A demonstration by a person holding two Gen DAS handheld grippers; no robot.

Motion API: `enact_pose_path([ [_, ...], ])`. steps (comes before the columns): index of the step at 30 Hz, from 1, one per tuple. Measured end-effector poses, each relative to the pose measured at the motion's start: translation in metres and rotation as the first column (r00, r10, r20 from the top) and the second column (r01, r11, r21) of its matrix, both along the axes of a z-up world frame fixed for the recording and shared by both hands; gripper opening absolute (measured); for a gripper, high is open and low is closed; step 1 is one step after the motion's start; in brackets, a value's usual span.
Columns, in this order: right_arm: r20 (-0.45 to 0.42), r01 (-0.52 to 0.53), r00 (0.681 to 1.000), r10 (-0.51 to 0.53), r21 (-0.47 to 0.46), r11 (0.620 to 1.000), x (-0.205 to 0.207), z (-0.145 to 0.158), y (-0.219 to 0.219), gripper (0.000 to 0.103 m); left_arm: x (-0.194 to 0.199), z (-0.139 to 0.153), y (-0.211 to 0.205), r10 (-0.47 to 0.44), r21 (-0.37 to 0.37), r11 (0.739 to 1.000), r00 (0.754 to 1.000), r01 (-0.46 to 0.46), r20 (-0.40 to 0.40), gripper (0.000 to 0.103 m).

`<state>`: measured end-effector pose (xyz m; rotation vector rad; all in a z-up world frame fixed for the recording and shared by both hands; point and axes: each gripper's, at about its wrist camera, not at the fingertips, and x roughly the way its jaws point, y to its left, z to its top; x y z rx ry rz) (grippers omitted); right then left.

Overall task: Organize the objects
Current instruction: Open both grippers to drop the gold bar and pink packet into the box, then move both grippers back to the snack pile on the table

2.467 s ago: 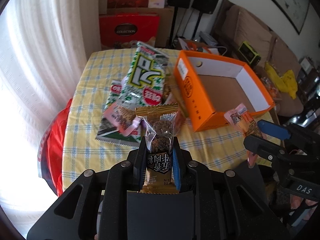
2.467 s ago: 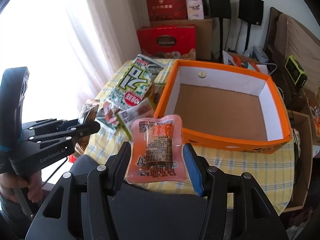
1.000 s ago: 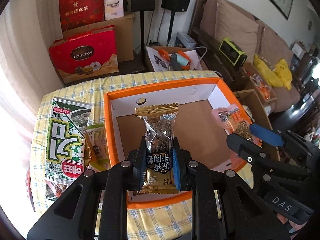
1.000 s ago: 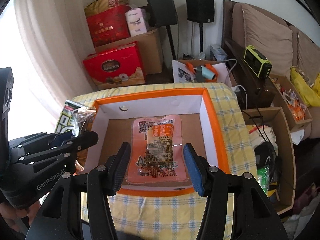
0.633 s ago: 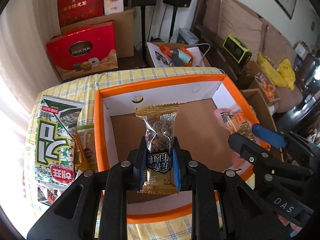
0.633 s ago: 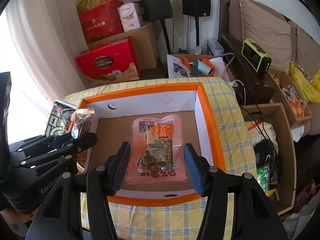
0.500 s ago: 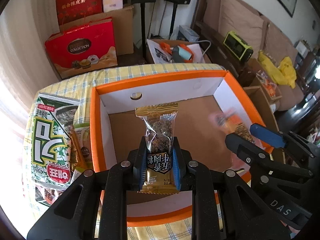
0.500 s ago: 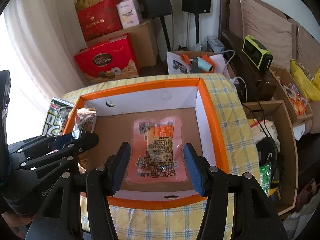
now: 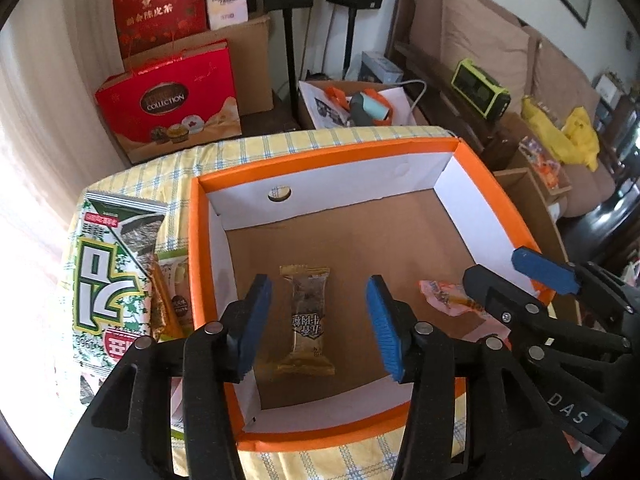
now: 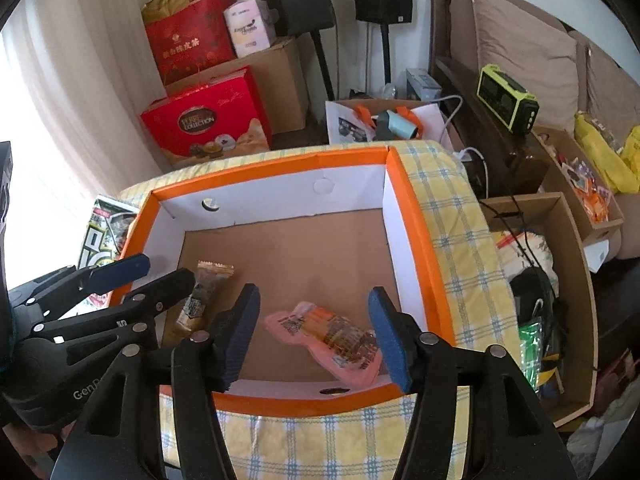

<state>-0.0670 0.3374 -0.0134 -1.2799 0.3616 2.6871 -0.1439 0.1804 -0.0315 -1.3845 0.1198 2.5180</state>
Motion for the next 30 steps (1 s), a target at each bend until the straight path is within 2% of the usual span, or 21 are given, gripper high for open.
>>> enact_pose_path([
  [4, -0.023, 0.009, 1.0, -0.009, -0.002, 1.0, 0.005, 0.007, 0.0, 0.068, 0.005, 0.008, -0.008, 0.017, 0.006, 1.0, 1.0, -0.017, -0.021, 0.061],
  [9, -0.035, 0.014, 0.999, -0.013, 0.017, 1.0, 0.011, 0.013, -0.003, 0.073, 0.011, 0.019, -0.02, 0.037, 0.015, 0.999, 0.998, -0.037, -0.051, 0.067],
  [11, -0.038, 0.025, 0.999, -0.024, 0.03, 0.999, 0.013, 0.014, -0.005, 0.08, 0.013, 0.023, -0.026, 0.049, 0.021, 0.999, 0.997, -0.048, -0.065, 0.076],
  [16, -0.047, 0.033, 0.998, -0.031, 0.035, 0.999, 0.018, 0.019, -0.008, 0.085, 0.018, 0.03, -0.037, 0.068, 0.016, 0.998, 0.994, -0.067, -0.086, 0.078],
  [20, -0.058, 0.044, 0.997, -0.041, 0.037, 0.998, 0.021, 0.024, -0.01, 0.091, 0.023, 0.032, -0.046, 0.085, 0.016, 0.996, 0.991, -0.084, -0.107, 0.095],
  [23, -0.07, 0.046, 0.997, -0.044, 0.022, 0.999, 0.023, 0.028, -0.011, 0.103, 0.027, 0.034, -0.054, 0.106, 0.019, 0.994, 0.987, -0.104, -0.119, 0.098],
  [26, -0.078, 0.037, 0.996, -0.035, 0.022, 0.999, 0.025, 0.033, -0.016, 0.103, 0.029, 0.036, -0.064, 0.122, 0.023, 0.992, 0.985, -0.12, -0.123, 0.102],
  [30, -0.082, 0.03, 0.996, -0.025, 0.056, 0.998, 0.026, 0.037, -0.027, 0.103, 0.035, 0.039, -0.074, 0.131, 0.016, 0.991, 0.981, -0.13, -0.14, 0.103],
])
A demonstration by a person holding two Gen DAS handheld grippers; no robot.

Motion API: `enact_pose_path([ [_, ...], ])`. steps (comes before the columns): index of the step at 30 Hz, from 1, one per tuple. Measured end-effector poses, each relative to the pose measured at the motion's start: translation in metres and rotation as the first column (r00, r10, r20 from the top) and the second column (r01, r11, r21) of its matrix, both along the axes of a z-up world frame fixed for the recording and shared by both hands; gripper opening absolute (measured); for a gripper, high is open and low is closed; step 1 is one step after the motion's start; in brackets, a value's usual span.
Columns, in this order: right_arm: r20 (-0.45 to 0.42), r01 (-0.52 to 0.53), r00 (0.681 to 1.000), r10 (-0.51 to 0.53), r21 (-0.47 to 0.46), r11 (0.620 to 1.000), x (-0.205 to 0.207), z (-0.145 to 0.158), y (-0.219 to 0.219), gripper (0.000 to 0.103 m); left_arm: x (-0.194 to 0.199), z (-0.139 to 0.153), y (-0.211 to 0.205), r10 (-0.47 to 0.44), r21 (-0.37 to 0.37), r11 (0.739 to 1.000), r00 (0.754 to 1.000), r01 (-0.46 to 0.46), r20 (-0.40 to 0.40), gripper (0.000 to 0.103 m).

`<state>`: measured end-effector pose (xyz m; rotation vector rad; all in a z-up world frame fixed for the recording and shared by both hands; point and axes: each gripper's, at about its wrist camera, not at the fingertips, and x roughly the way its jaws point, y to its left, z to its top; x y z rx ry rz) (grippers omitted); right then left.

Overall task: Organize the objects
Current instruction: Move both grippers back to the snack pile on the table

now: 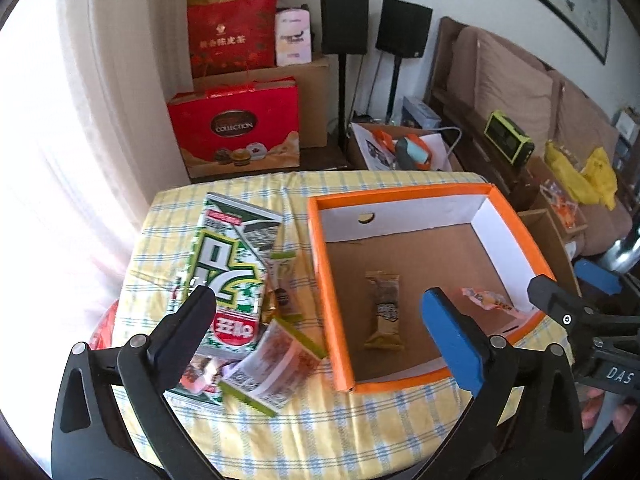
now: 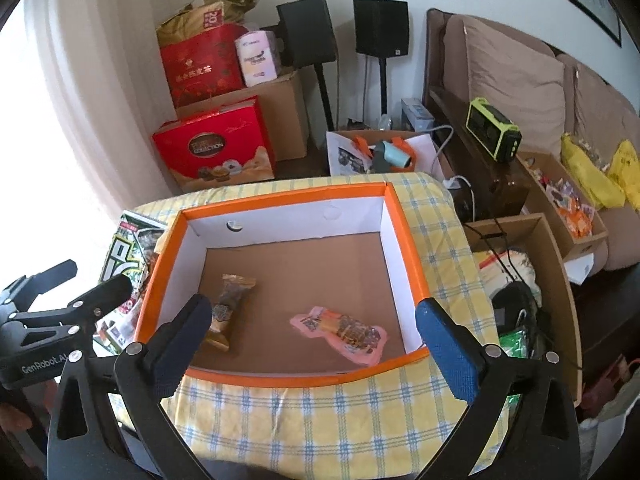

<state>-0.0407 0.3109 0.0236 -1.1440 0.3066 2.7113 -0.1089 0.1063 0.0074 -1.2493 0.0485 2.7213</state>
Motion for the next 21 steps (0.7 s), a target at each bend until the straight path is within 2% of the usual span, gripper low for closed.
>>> enact_pose_path([
  [5, -0.002, -0.011, 1.0, 0.011, 0.007, 1.0, 0.0, 0.003, -0.01, 0.103, 0.007, 0.003, -0.011, 0.013, -0.01, 1.0, 1.0, -0.013, -0.013, 0.103],
  [15, -0.007, -0.048, 0.999, 0.049, 0.032, 0.998, 0.0, 0.01, -0.033, 0.103, 0.019, 0.005, -0.036, 0.025, 0.019, 1.0, 1.0, -0.025, 0.0, 0.103],
  [21, 0.001, -0.076, 0.997, 0.076, 0.02, 0.997, -0.004, 0.011, -0.046, 0.103, 0.023, 0.006, -0.064, 0.056, 0.029, 0.998, 0.998, -0.056, 0.0, 0.103],
])
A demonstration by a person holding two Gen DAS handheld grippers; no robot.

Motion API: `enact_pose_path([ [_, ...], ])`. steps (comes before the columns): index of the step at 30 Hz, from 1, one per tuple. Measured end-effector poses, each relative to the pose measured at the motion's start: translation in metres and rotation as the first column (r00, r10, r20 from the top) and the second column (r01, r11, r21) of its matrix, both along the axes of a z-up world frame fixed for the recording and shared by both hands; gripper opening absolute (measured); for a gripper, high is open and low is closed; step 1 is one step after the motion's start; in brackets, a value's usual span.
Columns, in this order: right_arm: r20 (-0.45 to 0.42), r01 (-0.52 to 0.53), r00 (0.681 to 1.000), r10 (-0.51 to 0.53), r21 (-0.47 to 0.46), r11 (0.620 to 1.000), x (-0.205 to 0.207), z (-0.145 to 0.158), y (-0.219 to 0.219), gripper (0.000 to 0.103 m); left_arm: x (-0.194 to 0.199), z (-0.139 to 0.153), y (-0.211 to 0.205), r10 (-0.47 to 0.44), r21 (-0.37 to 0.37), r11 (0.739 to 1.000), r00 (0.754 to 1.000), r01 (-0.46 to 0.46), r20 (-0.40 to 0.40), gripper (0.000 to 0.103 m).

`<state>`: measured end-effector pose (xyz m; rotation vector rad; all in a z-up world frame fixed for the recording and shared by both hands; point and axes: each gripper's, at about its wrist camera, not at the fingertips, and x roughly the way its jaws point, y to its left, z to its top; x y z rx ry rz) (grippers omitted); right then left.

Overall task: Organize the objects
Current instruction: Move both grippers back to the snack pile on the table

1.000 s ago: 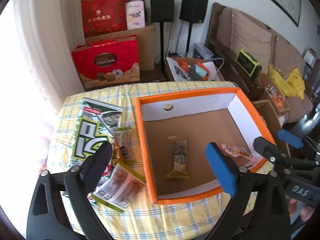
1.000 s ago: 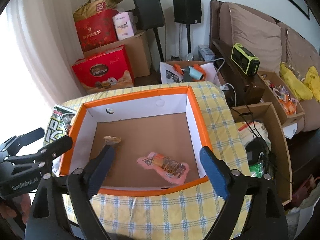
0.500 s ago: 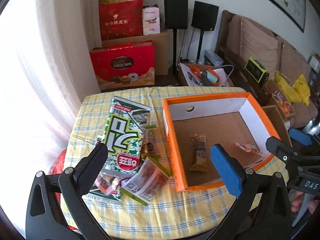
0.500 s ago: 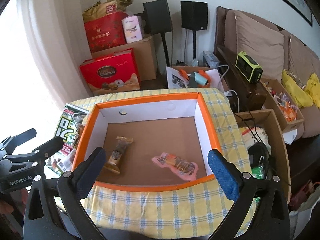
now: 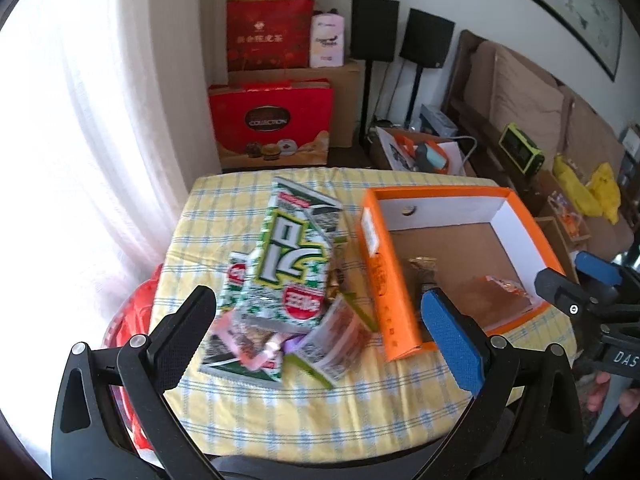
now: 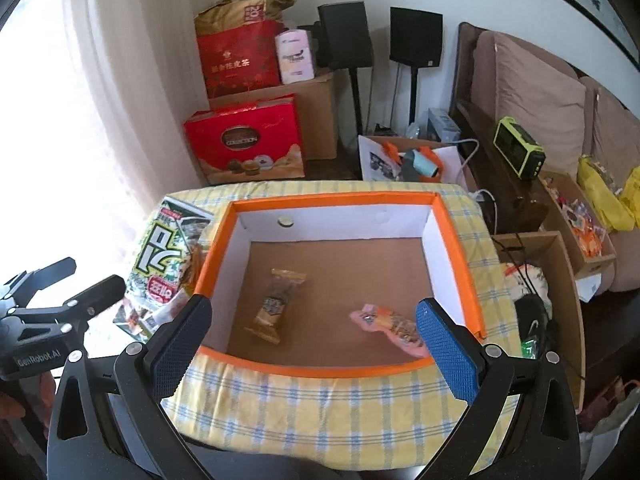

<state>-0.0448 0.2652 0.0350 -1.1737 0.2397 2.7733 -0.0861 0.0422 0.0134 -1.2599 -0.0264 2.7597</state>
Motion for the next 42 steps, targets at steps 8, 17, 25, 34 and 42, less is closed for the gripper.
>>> enact_pose_path([
  [8, 0.01, -0.05, 0.999, 0.05, -0.014, 0.999, -0.001, -0.005, -0.018, 0.103, 0.0, -0.015, -0.037, 0.015, 0.034, 0.999, 0.999, -0.016, 0.03, 0.103],
  [17, 0.007, -0.081, 0.997, 0.081, -0.022, 0.996, -0.003, -0.01, -0.03, 0.103, -0.004, -0.043, -0.039, -0.021, 0.055, 0.998, 0.996, 0.016, 0.087, 0.1],
  [25, -0.005, -0.086, 0.996, 0.086, -0.042, 0.995, -0.002, -0.007, -0.033, 0.103, -0.009, -0.066, -0.033, -0.075, 0.088, 0.994, 0.985, 0.063, 0.153, 0.077],
  [34, 0.008, -0.087, 0.996, 0.088, -0.069, 0.994, -0.003, -0.015, -0.032, 0.103, -0.015, -0.078, -0.014, -0.149, 0.071, 0.988, 0.974, 0.139, 0.168, 0.058],
  [42, 0.025, -0.078, 0.996, 0.08, -0.075, 0.994, -0.004, -0.021, -0.026, 0.103, -0.017, -0.088, -0.002, -0.188, 0.091, 0.981, 0.962, 0.174, 0.196, 0.048],
])
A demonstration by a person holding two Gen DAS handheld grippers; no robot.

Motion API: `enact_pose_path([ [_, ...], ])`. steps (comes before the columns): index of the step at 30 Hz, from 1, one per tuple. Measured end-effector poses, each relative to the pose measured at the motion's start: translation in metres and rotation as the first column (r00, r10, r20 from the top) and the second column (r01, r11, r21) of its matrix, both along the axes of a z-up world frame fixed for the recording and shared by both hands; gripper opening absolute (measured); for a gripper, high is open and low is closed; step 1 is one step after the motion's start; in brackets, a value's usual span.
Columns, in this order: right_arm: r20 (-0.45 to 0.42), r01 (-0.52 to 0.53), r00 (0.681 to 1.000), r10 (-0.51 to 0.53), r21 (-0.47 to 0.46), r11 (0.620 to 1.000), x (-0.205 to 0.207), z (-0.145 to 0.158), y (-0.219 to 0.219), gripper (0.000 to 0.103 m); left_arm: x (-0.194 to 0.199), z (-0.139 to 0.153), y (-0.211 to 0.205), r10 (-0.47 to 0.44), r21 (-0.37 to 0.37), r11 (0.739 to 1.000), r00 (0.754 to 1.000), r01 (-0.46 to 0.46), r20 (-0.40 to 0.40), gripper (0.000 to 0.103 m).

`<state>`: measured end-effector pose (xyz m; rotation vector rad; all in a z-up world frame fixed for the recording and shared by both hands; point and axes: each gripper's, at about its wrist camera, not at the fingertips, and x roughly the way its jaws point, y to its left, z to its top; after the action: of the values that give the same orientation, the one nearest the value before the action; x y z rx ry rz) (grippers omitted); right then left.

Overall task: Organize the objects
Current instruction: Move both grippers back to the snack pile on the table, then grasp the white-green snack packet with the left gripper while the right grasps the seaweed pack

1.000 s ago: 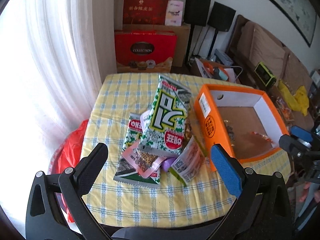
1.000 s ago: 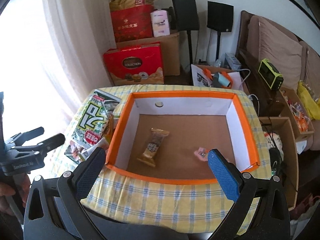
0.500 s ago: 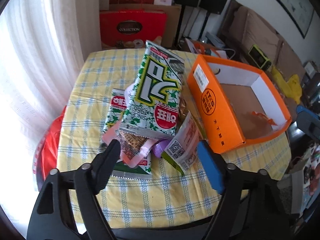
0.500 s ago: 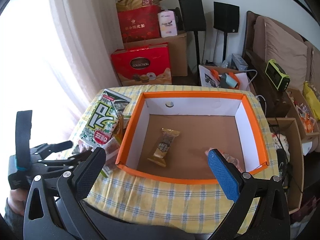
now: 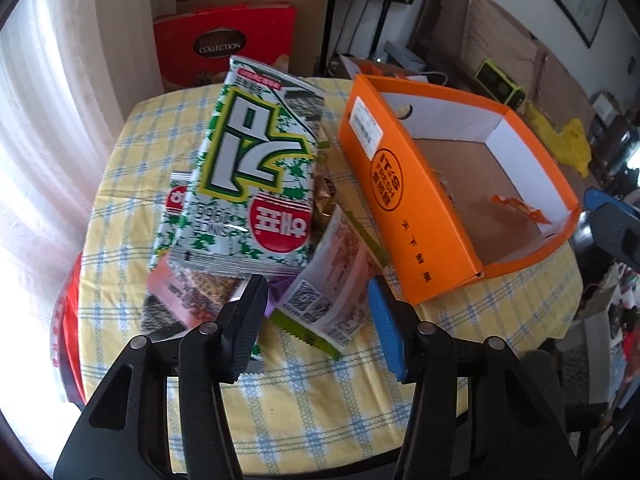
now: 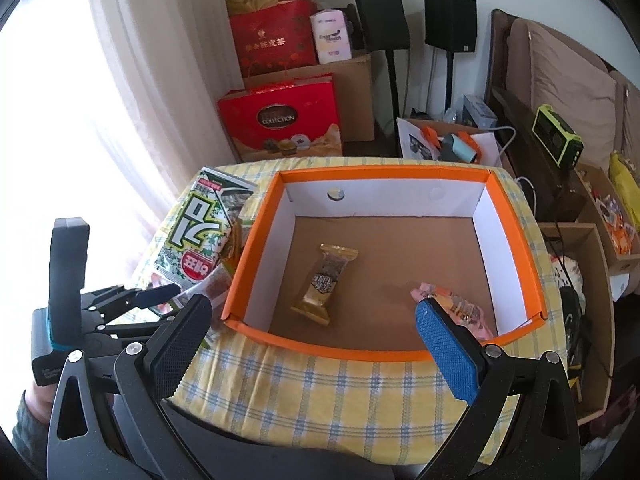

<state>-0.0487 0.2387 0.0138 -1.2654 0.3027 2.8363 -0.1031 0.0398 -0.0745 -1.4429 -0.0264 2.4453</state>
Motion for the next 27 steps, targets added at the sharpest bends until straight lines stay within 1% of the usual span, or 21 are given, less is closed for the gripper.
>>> enact_pose_path([
  [4, 0.009, 0.005, 1.0, -0.005, -0.008, 1.0, -0.001, -0.004, 0.002, 0.103, -0.003, 0.0, 0.002, -0.003, -0.008, 1.0, 1.0, 0.003, -0.001, 0.048],
  [6, 0.012, 0.005, 1.0, -0.005, -0.006, 1.0, -0.001, -0.005, 0.002, 0.103, -0.003, 0.001, 0.001, -0.002, -0.012, 1.0, 1.0, 0.002, -0.003, 0.042],
  [7, 0.012, 0.01, 1.0, -0.009, -0.006, 1.0, -0.001, -0.005, 0.002, 0.103, -0.002, 0.002, 0.001, 0.002, -0.021, 1.0, 1.0, -0.002, -0.008, 0.035],
  [8, 0.013, 0.011, 1.0, -0.011, -0.007, 1.0, -0.001, -0.006, 0.003, 0.103, -0.001, 0.003, 0.001, 0.004, -0.025, 1.0, 1.0, -0.004, -0.011, 0.031],
  [11, 0.016, 0.014, 1.0, -0.014, -0.01, 1.0, -0.001, -0.006, 0.003, 0.103, 0.001, 0.007, -0.001, 0.009, -0.012, 1.0, 1.0, -0.009, -0.01, 0.025],
  [14, 0.019, 0.014, 1.0, -0.013, -0.01, 1.0, -0.001, -0.008, 0.003, 0.103, 0.005, 0.01, -0.002, 0.007, 0.01, 1.0, 1.0, -0.007, -0.009, 0.025],
  [17, 0.026, 0.012, 1.0, -0.012, -0.012, 1.0, -0.001, -0.009, 0.002, 0.103, 0.008, 0.013, 0.002, -0.011, 0.014, 1.0, 1.0, 0.011, -0.018, 0.022],
  [19, 0.031, 0.011, 0.999, -0.011, -0.014, 1.0, -0.002, -0.011, 0.001, 0.103, 0.009, 0.013, 0.005, -0.03, 0.031, 0.999, 0.999, 0.031, -0.012, 0.022],
  [23, 0.034, 0.01, 0.999, -0.01, -0.018, 1.0, -0.001, -0.012, 0.001, 0.103, 0.004, 0.004, 0.013, -0.042, 0.009, 0.999, 0.999, 0.042, 0.007, 0.022],
  [27, 0.034, 0.008, 0.999, -0.007, -0.019, 1.0, -0.001, -0.012, 0.001, 0.103, 0.0, -0.001, 0.017, -0.037, 0.019, 0.999, 0.999, 0.037, 0.022, 0.021],
])
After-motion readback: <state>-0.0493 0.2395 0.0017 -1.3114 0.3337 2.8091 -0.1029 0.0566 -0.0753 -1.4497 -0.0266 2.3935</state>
